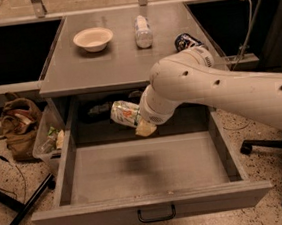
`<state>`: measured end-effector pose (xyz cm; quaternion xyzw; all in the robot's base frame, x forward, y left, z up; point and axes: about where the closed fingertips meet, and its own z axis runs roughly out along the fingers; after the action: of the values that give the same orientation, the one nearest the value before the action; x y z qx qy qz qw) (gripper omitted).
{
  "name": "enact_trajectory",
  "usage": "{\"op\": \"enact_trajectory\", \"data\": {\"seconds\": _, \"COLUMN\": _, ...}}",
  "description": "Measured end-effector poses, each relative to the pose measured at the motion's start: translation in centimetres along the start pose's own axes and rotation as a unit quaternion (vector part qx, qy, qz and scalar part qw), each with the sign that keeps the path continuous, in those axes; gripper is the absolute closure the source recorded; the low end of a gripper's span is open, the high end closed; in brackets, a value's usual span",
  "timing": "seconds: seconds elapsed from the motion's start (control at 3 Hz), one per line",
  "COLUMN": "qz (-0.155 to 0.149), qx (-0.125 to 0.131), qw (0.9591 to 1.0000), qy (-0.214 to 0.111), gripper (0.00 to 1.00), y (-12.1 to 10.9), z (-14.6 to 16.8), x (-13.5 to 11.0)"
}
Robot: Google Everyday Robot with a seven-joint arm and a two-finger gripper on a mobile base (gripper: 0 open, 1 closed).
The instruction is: Place 7up can into top drawer
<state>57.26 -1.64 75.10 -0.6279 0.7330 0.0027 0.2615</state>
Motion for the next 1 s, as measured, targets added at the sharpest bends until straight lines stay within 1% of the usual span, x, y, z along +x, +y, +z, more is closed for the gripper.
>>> {"op": "enact_trajectory", "data": {"seconds": 0.33, "qz": 0.000, "qx": 0.000, "qw": 1.0000, "qy": 0.000, "gripper": 1.00, "y": 0.0, "z": -0.1, "x": 0.0}}
{"op": "enact_trajectory", "data": {"seconds": 0.67, "qz": 0.006, "qx": -0.004, "qw": 1.0000, "qy": 0.005, "gripper": 1.00, "y": 1.3, "z": 1.6, "x": 0.5}}
{"op": "enact_trajectory", "data": {"seconds": 1.0, "qz": 0.029, "qx": -0.034, "qw": 0.9989, "qy": 0.014, "gripper": 1.00, "y": 5.2, "z": 5.1, "x": 2.4}}
